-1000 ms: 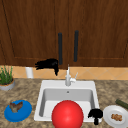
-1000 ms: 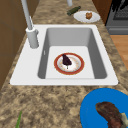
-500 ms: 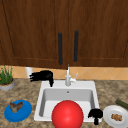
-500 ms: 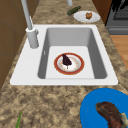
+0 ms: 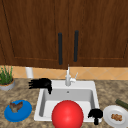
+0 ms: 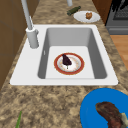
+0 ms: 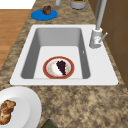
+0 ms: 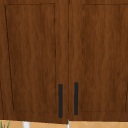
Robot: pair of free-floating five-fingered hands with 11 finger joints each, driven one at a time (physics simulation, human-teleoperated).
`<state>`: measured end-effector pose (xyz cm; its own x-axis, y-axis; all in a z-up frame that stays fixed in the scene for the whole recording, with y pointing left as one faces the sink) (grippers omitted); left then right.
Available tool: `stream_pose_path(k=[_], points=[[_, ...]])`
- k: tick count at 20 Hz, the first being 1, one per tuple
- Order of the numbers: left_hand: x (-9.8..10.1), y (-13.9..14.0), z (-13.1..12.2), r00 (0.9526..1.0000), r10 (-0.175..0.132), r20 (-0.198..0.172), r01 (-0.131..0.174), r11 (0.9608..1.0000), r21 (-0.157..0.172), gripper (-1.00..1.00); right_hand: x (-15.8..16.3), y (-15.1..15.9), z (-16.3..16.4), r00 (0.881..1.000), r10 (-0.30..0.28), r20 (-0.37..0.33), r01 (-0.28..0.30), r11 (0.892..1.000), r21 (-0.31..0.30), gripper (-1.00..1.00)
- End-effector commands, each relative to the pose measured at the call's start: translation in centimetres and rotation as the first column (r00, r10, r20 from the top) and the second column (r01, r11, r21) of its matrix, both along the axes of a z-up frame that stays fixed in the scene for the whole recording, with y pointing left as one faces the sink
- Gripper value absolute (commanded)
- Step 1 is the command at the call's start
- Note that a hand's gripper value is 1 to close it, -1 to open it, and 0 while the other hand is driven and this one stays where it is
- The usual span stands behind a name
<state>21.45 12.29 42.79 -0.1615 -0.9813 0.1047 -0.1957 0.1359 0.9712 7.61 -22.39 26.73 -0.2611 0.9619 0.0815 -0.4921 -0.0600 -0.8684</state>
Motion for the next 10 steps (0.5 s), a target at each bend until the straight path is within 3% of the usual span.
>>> stream_pose_path(k=[1,10], points=[[0.0,0.0,-2.4,0.9922,-0.124,0.0,0.124,0.9922,0.0,-1.0,0.0,0.0,0.0,1.0,0.0,0.0,0.0,1.0,0.0,0.0],[0.9,0.4,-7.3,0.9759,-0.218,0.013,0.217,0.976,0.013,-1.0,0.0,0.0,0.0,1.0,0.0,0.0,0.0,1.0,0.0,0.0]])
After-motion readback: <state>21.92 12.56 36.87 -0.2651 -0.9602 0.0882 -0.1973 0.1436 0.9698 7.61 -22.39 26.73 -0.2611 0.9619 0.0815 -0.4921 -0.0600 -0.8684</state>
